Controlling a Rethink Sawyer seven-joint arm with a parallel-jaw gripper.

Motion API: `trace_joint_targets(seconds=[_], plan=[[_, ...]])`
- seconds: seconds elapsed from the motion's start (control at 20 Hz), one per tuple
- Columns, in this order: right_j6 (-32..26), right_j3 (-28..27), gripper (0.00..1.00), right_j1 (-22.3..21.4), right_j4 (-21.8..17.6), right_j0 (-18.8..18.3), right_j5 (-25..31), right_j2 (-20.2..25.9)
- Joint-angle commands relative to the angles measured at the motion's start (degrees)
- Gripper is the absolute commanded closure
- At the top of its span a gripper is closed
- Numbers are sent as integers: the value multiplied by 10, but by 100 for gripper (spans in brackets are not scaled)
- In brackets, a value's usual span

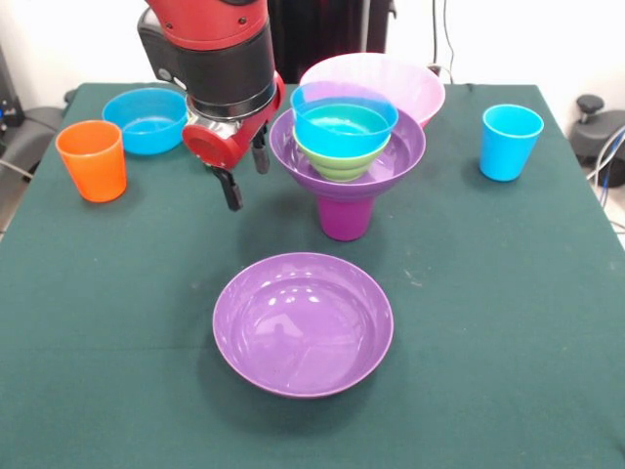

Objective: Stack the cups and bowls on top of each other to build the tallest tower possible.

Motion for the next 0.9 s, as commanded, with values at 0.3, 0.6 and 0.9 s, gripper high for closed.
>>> trace_joint_targets(seconds=[0.3,0.6,0.9], plan=[[-143,21,0,-1,-40,-8,59,40],[-195,22,0,-1,-60,-14,77,56],[-198,15,0,-5,-76,-15,94,62]])
